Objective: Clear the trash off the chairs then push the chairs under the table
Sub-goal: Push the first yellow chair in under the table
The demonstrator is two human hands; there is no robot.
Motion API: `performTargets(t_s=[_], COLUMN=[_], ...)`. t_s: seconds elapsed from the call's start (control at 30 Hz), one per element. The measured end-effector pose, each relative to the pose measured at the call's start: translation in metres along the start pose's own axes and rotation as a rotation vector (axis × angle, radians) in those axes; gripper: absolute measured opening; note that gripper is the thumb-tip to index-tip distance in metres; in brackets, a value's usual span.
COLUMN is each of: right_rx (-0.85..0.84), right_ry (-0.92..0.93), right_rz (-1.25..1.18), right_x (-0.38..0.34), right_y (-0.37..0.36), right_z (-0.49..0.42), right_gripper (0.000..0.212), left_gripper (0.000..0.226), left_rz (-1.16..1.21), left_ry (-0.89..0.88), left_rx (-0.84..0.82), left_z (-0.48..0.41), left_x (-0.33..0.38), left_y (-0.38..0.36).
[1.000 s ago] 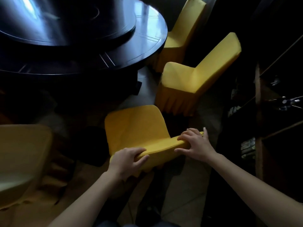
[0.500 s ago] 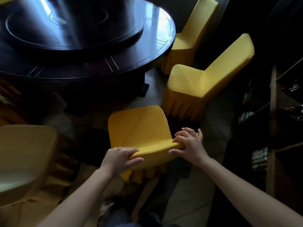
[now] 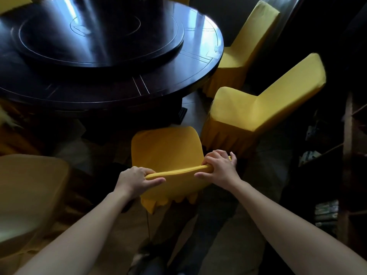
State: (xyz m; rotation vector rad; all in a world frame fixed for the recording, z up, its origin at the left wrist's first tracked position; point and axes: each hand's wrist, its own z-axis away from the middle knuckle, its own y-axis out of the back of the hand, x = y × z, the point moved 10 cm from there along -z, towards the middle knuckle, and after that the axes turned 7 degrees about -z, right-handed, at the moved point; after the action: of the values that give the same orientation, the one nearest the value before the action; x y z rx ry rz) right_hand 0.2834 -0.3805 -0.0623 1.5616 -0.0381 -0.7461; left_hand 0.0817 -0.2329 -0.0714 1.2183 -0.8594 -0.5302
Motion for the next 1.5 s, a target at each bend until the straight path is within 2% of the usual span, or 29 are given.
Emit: performTargets(t_s=[0.4,0.67,1.27,1.5], right_rx=[-0.045,-0.055,-0.114,-0.115], right_ry=[0.002,0.037,0.009,0.017], right_rz=[-0.041,-0.027,0.033,0.041], right_x=[0.005,0.011,0.020,0.021], right_y=[0.007,0.011,0.010,0.013], right_z=[-0.060,-0.093,-0.186,-0.193], right_gripper=[0.056,0.069,0.074,0.074], left_gripper=[0.075,0.074,0.071,0.069], left_rz=[0.042,0.053,0.046,0.046], left_ry=[0.046,0.071,0.074,0.063], left_rx=[-0.032,-0.046,-0.075,-0.045], left_z=[-0.055,-0.082,-0.163,-0.170], left_x=[-0.018,-0.023,-0.049,-0.052], left_y=[0.006,0.009,0.023,0.026])
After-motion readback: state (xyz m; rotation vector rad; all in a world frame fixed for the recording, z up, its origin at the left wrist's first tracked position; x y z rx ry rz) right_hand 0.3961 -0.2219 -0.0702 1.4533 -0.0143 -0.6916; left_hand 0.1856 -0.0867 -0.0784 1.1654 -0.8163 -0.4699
